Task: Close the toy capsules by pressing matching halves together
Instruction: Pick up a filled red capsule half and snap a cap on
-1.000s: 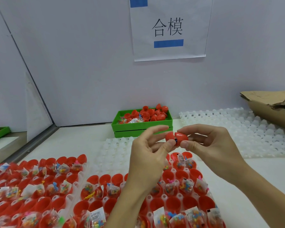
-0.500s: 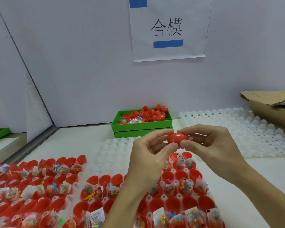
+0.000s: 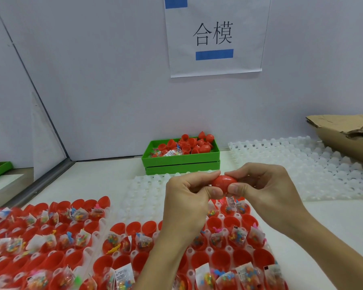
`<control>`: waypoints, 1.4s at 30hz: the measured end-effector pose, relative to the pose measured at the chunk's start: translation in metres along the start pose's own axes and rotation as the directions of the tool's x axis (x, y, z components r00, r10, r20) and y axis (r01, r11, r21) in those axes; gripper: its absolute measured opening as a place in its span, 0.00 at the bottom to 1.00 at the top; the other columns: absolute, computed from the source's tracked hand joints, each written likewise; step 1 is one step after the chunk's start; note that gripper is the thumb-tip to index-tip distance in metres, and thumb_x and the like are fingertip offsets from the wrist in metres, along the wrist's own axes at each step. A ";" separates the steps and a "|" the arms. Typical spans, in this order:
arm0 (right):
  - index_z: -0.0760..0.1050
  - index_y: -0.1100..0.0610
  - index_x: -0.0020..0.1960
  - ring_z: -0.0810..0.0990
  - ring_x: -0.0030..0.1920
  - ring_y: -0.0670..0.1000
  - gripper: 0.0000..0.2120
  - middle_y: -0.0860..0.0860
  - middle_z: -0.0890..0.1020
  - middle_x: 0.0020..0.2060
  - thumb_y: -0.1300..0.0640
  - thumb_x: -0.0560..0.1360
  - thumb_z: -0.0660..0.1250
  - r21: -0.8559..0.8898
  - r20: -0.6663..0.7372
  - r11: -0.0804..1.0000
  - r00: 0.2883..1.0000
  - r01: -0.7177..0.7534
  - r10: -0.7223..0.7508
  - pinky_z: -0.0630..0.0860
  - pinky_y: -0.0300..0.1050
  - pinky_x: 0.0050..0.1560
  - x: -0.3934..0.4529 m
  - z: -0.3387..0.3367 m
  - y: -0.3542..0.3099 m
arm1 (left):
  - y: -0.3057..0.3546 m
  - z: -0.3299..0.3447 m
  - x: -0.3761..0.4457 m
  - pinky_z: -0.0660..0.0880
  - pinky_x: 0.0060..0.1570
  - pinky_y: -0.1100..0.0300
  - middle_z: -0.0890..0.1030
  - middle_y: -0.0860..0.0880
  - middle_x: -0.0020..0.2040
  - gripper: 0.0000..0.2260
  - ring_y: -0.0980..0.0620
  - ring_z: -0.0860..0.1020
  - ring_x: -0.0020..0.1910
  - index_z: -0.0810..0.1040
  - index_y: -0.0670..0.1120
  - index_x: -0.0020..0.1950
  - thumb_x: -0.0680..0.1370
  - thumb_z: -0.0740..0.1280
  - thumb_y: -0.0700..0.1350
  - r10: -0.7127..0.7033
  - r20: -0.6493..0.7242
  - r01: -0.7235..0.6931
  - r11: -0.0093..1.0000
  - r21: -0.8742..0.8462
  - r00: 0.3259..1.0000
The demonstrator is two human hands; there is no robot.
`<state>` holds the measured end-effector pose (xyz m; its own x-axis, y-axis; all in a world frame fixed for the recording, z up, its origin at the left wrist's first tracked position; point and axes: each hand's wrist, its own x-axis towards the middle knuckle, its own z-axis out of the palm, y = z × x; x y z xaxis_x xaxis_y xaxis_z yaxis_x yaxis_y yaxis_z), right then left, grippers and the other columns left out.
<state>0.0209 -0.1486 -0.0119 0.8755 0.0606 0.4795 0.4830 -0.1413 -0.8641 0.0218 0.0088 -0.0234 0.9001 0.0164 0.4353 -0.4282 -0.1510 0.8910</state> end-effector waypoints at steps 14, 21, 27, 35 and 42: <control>0.83 0.56 0.38 0.85 0.33 0.49 0.13 0.51 0.85 0.32 0.74 0.68 0.73 0.000 0.005 1.000 1.000 -0.012 0.012 0.79 0.34 0.36 0.000 -0.001 -0.002 | 0.001 0.001 0.000 0.80 0.41 0.65 0.86 0.55 0.40 0.16 0.57 0.85 0.39 0.86 0.48 0.49 0.70 0.73 0.29 -0.007 -0.008 0.007 1.000 0.007 1.000; 0.83 0.56 0.37 0.84 0.30 0.48 0.16 0.51 0.85 0.31 0.77 0.68 0.71 -0.006 -0.005 1.000 1.000 -0.021 0.021 0.78 0.33 0.34 -0.001 0.004 0.002 | -0.004 0.000 -0.002 0.78 0.38 0.70 0.85 0.54 0.34 0.14 0.58 0.84 0.35 0.85 0.45 0.52 0.74 0.69 0.29 0.042 0.013 -0.043 0.990 0.135 0.999; 0.84 0.55 0.40 0.85 0.34 0.49 0.16 0.50 0.86 0.34 0.75 0.70 0.70 0.008 -0.029 1.000 0.999 -0.014 0.014 0.80 0.34 0.37 -0.002 0.008 0.005 | -0.002 0.000 -0.003 0.80 0.39 0.68 0.85 0.58 0.37 0.15 0.59 0.84 0.36 0.85 0.45 0.54 0.74 0.69 0.29 0.092 0.021 -0.095 0.981 0.169 0.995; 0.82 0.56 0.58 0.86 0.48 0.50 0.11 0.50 0.87 0.47 0.62 0.78 0.67 0.104 0.056 0.984 0.988 -0.146 0.141 0.82 0.45 0.53 -0.003 0.009 0.009 | 0.007 -0.009 0.002 0.78 0.45 0.68 0.83 0.62 0.44 0.18 0.60 0.82 0.44 0.80 0.63 0.47 0.71 0.77 0.40 0.136 0.024 -0.138 0.968 0.210 0.990; 0.84 0.49 0.51 0.86 0.48 0.46 0.14 0.46 0.87 0.45 0.66 0.73 0.73 0.108 0.156 0.980 0.977 -0.164 0.146 0.79 0.32 0.46 -0.007 0.013 0.008 | -0.002 -0.005 0.002 0.78 0.43 0.67 0.81 0.57 0.45 0.15 0.58 0.79 0.45 0.84 0.52 0.55 0.71 0.76 0.37 0.243 0.140 -0.278 0.888 0.368 0.960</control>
<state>0.0190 -0.1377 -0.0236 0.9282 0.1931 0.3180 0.3315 -0.0414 -0.9426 0.0243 0.0140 -0.0238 0.7715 -0.1588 0.6161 -0.6005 -0.5018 0.6225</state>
